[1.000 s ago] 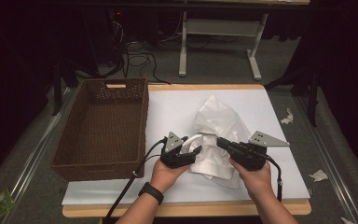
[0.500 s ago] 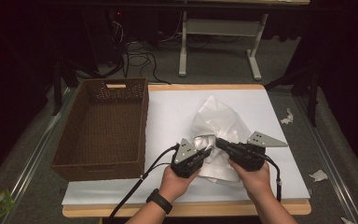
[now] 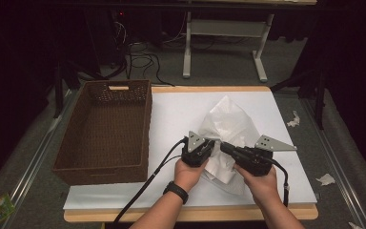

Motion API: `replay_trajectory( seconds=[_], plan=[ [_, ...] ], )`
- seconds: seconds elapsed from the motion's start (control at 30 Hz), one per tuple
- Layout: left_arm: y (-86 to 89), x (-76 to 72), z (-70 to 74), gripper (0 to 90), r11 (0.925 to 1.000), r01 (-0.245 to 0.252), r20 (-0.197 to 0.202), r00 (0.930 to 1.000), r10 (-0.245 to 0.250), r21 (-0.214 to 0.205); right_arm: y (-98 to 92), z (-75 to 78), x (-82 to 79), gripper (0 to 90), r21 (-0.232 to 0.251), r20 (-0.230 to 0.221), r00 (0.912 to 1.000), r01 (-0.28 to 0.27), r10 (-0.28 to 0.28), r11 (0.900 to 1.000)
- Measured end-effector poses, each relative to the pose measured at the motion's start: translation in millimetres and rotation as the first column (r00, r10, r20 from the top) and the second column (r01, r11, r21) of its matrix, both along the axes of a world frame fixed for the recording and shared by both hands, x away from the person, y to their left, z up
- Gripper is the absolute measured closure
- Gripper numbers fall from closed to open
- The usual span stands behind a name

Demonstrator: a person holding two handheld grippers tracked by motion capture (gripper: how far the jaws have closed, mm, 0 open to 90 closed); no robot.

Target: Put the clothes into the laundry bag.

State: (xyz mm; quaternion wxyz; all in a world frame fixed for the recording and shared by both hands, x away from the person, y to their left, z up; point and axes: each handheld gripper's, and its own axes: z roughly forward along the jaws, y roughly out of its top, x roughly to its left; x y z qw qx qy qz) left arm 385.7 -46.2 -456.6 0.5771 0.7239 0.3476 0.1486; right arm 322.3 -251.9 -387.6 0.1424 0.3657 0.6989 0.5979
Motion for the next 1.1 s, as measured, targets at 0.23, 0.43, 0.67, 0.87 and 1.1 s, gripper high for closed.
replay_trajectory(
  seconds=[0.23,0.43,0.67,0.87,1.1],
  plan=[
    [23.5,-32.2,14.9,52.7,0.9948,0.083,0.051,0.9955,-0.08,-0.058,-2.6,0.2,0.8,89.5,-0.001,0.0,0.9999,0.012,-0.012,0.9999],
    [40.8,-42.0,22.7,45.9,0.9947,0.084,0.084,0.9934,-0.079,-0.06,0.8,0.3,1.0,89.4,-0.012,0.005,1.0,0.009,-0.009,0.9999],
    [54.0,-42.2,10.9,35.3,0.9981,0.045,0.057,0.9974,-0.043,-0.041,-1.0,0.3,0.9,89.4,-0.008,-0.002,0.9998,0.019,-0.019,0.9998],
    [53.7,-37.4,-10.2,26.9,0.9994,0.034,-0.01,0.9994,-0.034,0.011,-1.3,0.5,0.8,89.4,-0.009,-0.002,0.9998,0.019,-0.019,0.9998],
    [41.0,-31.9,-22.4,52.6,0.9951,0.094,-0.111,0.9897,-0.09,0.031,-0.7,0.1,1.3,89.4,-0.014,0.0,0.9999,0.016,-0.016,0.9998]
  ],
)
